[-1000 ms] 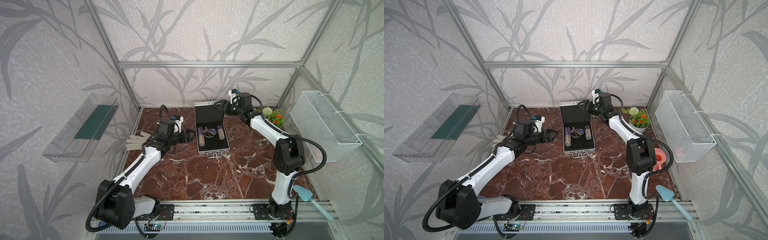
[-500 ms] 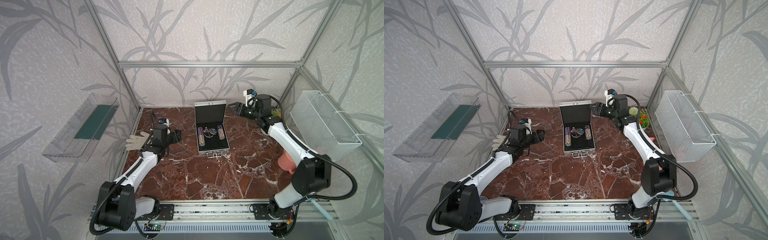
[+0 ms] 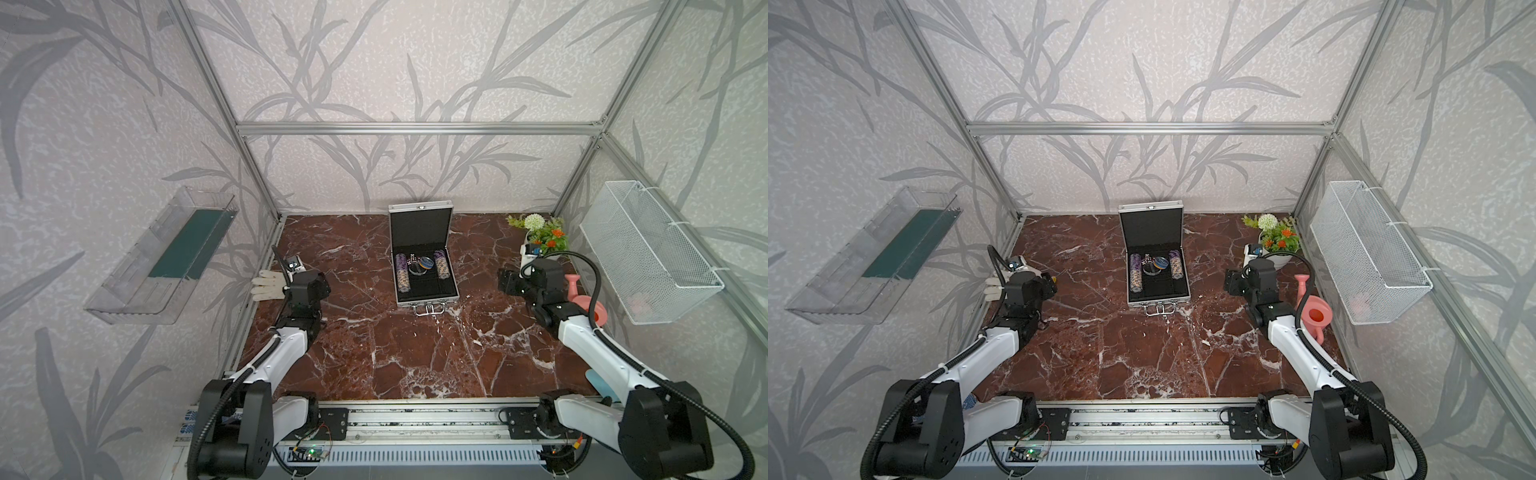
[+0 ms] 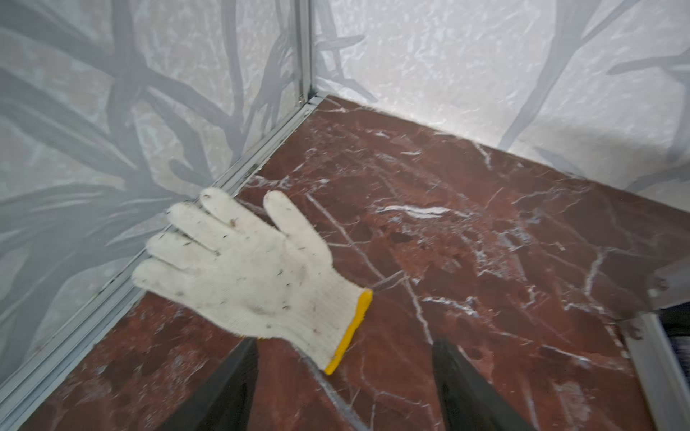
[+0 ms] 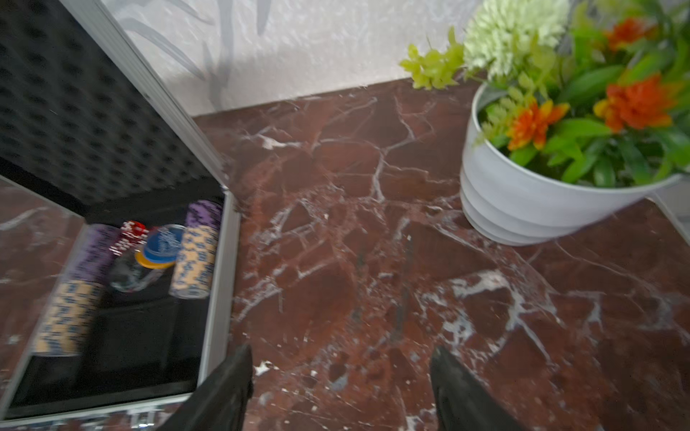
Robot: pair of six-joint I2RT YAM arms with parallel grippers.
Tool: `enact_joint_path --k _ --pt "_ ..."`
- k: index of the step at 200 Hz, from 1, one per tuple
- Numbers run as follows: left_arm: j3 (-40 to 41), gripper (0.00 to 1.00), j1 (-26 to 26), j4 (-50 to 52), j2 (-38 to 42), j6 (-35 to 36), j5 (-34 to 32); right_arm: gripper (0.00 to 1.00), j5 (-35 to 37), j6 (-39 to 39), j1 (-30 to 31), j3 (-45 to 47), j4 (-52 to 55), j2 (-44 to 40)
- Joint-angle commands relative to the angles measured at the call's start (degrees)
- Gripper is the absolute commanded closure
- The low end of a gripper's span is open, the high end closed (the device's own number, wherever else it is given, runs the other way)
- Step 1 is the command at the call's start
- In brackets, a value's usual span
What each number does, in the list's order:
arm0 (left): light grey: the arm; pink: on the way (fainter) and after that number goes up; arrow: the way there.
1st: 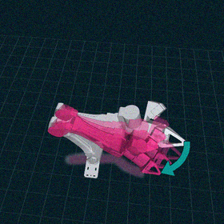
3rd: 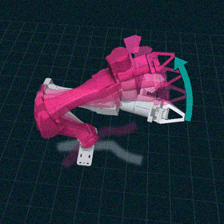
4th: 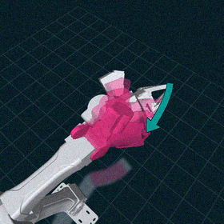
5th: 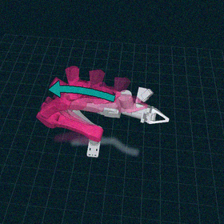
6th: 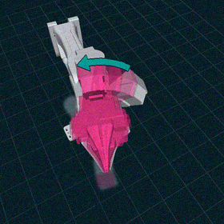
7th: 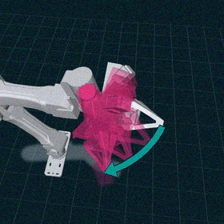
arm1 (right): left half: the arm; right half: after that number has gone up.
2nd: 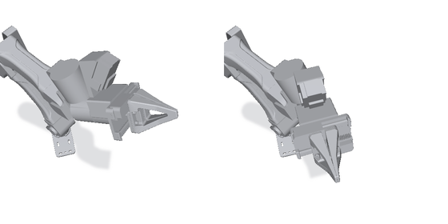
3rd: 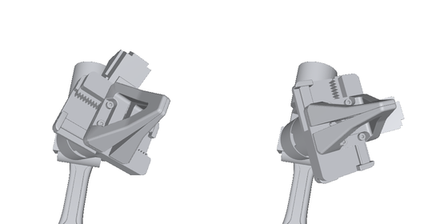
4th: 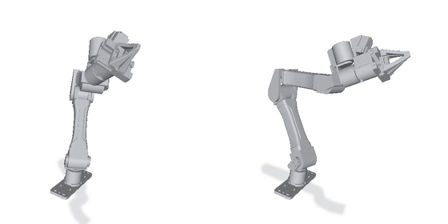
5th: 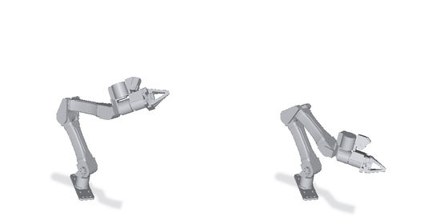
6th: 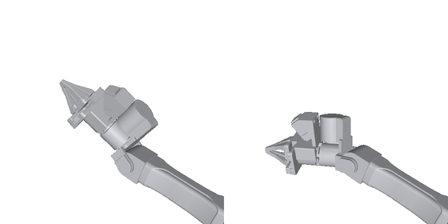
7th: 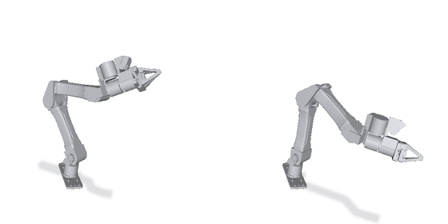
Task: Open the poker set cases
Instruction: Reset both arms
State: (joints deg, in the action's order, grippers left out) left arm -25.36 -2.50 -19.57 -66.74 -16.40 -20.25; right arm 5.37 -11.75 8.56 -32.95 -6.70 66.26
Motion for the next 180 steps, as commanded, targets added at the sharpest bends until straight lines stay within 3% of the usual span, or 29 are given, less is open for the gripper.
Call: enact_joint_path --k 1,25,40,77,110,131,151,180 --pt "3.74 0.24 0.75 -9.73 -0.60 3.48 -5.79 0.25 10.47 4.34 -0.02 6.30 -16.31 -0.07" --pt "6.55 0.22 1.58 -18.87 -5.79 6.80 -2.96 0.24 13.05 8.34 -0.08 12.55 -31.28 4.99" --pt "4.43 0.22 2.13 -19.11 -8.40 8.93 1.55 0.24 14.52 9.15 -0.29 14.12 -38.79 9.23" --pt "2.57 0.21 3.15 -27.38 -20.24 11.37 6.37 0.23 9.56 12.38 -0.16 14.80 -47.07 15.83" --pt "1.48 0.17 3.21 -25.10 -20.17 13.51 12.42 0.22 6.05 13.82 -0.31 16.30 -58.20 24.26" --pt "2.16 0.14 4.18 -25.74 -19.76 15.18 19.55 0.22 2.79 14.46 -0.56 13.91 -48.22 20.89" --pt "2.25 0.09 4.61 -26.17 -19.93 15.00 20.24 0.20 0.35 15.37 -0.56 13.51 -51.70 23.44" --pt "2.18 0.07 4.75 -26.02 -19.90 14.91 20.51 0.18 2.00 14.53 -0.78 10.71 -45.32 22.86"
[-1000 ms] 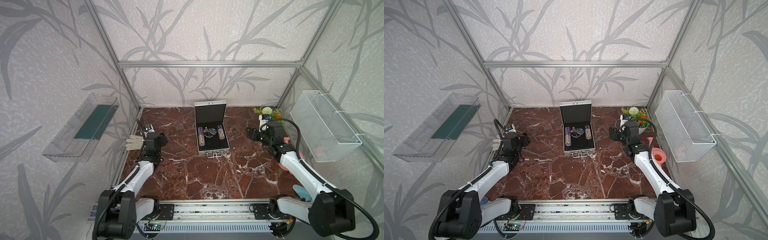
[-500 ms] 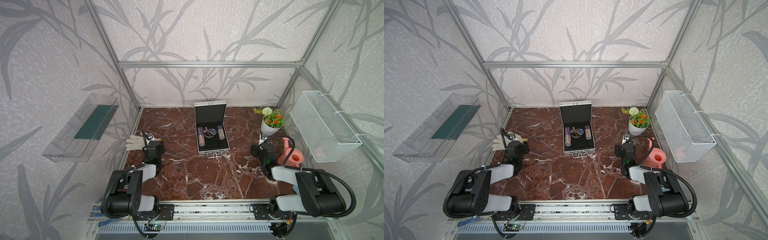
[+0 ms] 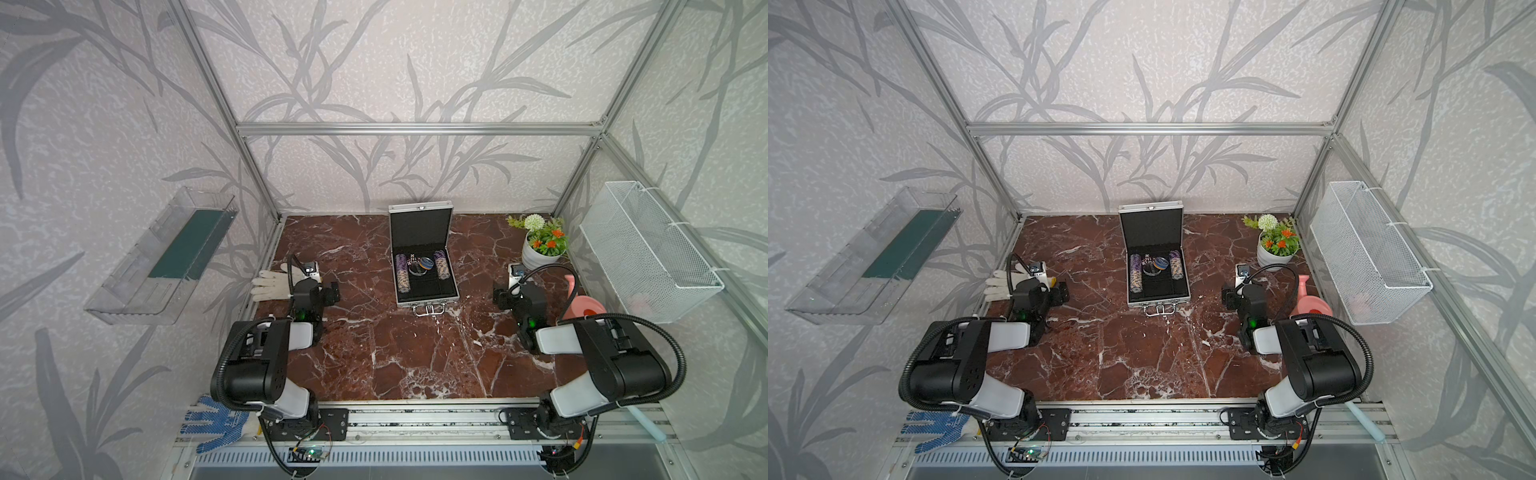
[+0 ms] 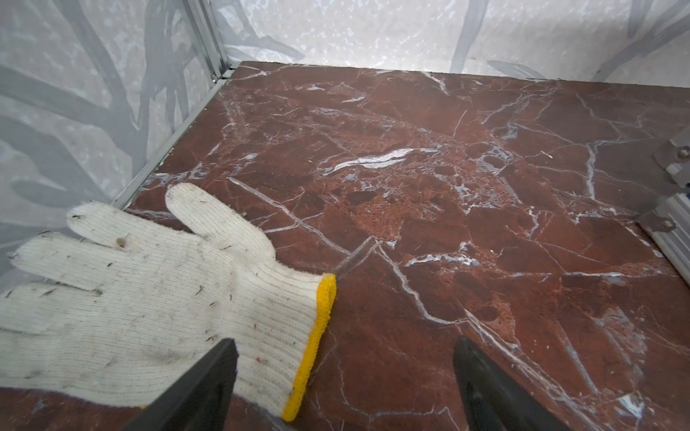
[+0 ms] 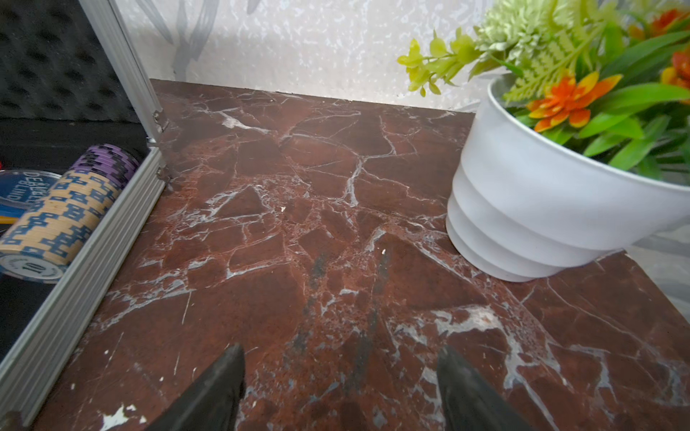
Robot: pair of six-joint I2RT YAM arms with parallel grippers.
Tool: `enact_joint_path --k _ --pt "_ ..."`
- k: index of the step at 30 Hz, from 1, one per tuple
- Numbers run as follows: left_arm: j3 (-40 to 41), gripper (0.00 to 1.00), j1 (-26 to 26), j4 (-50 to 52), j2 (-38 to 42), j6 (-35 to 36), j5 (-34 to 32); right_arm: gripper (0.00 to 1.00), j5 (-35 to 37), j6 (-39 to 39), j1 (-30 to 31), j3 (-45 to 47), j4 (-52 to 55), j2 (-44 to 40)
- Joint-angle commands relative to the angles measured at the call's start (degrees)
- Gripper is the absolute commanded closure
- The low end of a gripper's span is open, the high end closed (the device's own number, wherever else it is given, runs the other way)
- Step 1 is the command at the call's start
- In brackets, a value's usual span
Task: Open the poker set cases
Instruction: Reset both arms
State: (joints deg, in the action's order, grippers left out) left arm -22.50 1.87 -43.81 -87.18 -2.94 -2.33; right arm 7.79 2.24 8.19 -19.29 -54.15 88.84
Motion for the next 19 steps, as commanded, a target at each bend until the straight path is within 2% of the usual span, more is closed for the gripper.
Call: enact_joint_path --k 1,2,3,4,19 --pt "-0.69 0.05 0.35 -1.75 0.57 1.45 2.46 0.18 -0.55 0.60 -0.43 -3.12 2.65 0.19" --pt "-1.13 0.01 0.18 -1.10 0.46 0.81 0.10 0.15 -1.22 0.68 -0.76 -3.68 4.26 -0.10" --pt "-1.57 0.01 -0.11 -0.16 0.44 0.14 -2.28 0.04 -1.31 0.33 -0.85 -3.48 3.28 0.20" --pt "-1.49 0.01 -0.24 -0.47 0.34 0.14 -2.90 0.01 -1.38 0.14 -0.89 -3.12 2.16 0.50" --pt "-1.58 0.01 -0.45 -0.14 0.34 0.21 -3.23 0.01 -1.29 0.17 -0.89 -3.30 2.75 0.35"
